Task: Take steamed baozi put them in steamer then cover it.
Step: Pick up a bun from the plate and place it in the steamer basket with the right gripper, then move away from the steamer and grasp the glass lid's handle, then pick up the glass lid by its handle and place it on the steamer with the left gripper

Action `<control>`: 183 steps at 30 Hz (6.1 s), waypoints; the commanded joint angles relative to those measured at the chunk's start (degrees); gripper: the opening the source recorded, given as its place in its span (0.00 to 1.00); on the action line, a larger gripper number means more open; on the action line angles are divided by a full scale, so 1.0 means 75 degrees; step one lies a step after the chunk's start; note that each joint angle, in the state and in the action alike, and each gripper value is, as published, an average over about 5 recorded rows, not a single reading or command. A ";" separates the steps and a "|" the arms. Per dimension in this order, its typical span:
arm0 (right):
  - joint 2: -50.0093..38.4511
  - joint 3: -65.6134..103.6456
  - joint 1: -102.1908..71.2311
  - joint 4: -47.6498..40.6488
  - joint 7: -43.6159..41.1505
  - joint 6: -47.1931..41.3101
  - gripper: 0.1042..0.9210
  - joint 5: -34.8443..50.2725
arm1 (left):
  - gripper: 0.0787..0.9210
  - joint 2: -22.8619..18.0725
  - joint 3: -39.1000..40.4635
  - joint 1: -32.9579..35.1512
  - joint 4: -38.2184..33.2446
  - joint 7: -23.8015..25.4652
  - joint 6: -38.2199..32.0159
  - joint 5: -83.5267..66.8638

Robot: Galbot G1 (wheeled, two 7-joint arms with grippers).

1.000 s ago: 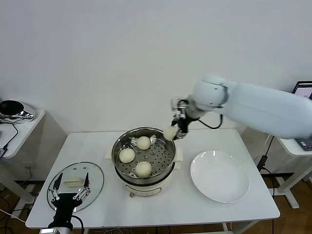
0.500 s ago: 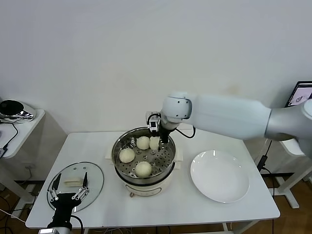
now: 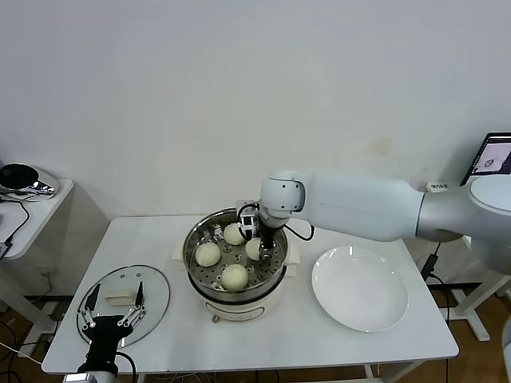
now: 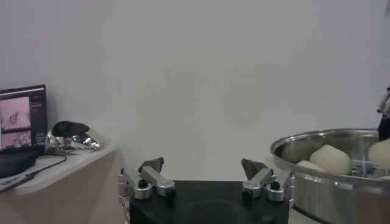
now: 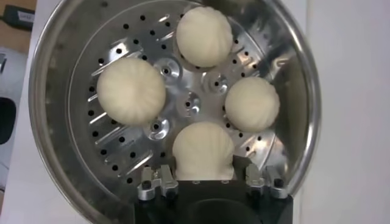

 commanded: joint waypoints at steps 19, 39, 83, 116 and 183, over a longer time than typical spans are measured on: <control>-0.4168 0.3598 -0.2799 0.3511 0.4788 0.2321 0.88 -0.0109 | 0.88 0.0046 -0.0017 -0.0166 0.0206 -0.0016 -0.0002 -0.0070; 0.0095 1.5745 -1.4722 0.3871 0.4638 0.7689 0.88 -0.3614 | 0.88 -0.0215 -0.0200 0.0075 0.1048 -0.0379 -0.0250 0.1787; 0.1873 1.7994 -1.6388 0.4066 0.6390 0.7085 0.88 -0.2919 | 0.88 0.1591 -0.0528 -0.2783 0.5568 -0.0435 -0.1248 1.0563; 0.2004 1.7960 -1.6482 0.3942 0.6376 0.7301 0.88 -0.3148 | 0.64 0.1742 0.0068 -0.3942 0.6784 -0.0364 -0.1291 1.0416; 0.2811 1.6156 -1.6177 0.3857 0.6590 0.7420 0.88 -0.4873 | 0.08 0.1322 0.5269 -0.6468 0.1240 0.3687 0.5155 1.0263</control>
